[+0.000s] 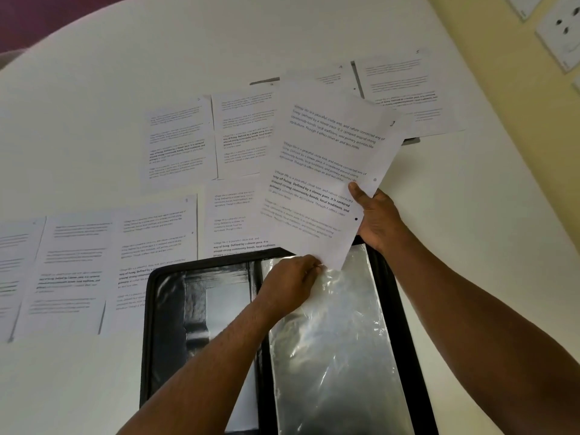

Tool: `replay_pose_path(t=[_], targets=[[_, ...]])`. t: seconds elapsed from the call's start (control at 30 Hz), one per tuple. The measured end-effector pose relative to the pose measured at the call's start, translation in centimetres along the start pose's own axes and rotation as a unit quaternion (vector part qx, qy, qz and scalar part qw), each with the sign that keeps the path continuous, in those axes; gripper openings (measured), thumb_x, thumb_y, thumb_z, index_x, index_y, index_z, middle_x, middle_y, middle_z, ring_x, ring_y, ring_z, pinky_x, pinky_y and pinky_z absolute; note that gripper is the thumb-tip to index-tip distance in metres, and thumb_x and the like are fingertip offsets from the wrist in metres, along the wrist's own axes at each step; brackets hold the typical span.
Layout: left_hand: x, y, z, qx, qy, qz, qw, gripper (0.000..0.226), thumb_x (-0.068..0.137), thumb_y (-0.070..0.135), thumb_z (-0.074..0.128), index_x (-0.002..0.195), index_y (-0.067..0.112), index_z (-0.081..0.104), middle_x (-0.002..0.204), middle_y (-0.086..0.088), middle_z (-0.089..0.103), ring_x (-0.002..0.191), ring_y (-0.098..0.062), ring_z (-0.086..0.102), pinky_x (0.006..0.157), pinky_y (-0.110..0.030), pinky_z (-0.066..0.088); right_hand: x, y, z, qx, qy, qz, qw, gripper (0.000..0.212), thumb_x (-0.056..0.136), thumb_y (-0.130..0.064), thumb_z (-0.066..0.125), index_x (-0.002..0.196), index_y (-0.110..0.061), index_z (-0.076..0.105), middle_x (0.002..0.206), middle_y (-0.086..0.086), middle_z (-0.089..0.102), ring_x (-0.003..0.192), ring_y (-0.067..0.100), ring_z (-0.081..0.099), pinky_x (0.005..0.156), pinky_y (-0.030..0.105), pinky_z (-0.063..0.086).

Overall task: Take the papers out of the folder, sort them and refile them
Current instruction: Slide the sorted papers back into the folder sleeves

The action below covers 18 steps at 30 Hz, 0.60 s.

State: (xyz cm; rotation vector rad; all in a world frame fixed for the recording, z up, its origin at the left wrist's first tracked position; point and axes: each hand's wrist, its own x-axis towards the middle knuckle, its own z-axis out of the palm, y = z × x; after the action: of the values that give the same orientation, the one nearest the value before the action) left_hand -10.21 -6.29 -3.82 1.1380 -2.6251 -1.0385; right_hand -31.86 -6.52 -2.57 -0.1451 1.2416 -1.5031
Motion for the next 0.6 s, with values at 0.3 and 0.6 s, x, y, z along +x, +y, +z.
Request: replay_pose_path(t=[0.3,0.6], targets=[[-0.2,-0.6,-0.6,0.041,-0.03,-0.029,0.998,0.038,0.088,0.027,0.061,0.125,0.023,0.053,0.102,0.008,0.064,0.091,-0.008,0.057,0.072,-0.023,0.045,1.3,-1.4,-1.8,-0.063,-0.021,0.023,0.997,0.031,0.084,-0.019,0.07,0.115,-0.018,0.066,0.116,0.008,0.07,0.103,0.024,0.068,0.076,0.041,0.057],[-0.2,-3.6,-2.0,0.08,-0.042,-0.059,0.994,0.015,0.084,0.02,0.063,0.097,0.017,0.068,0.096,0.004,0.065,0.09,-0.016,0.059,0.07,-0.027,0.047,2.8,-1.9,-2.2,-0.1,-0.053,0.069,0.991,0.041,0.074,-0.023,0.072,0.114,-0.017,0.065,0.111,0.004,0.072,0.098,0.02,0.069,0.072,0.034,0.058]])
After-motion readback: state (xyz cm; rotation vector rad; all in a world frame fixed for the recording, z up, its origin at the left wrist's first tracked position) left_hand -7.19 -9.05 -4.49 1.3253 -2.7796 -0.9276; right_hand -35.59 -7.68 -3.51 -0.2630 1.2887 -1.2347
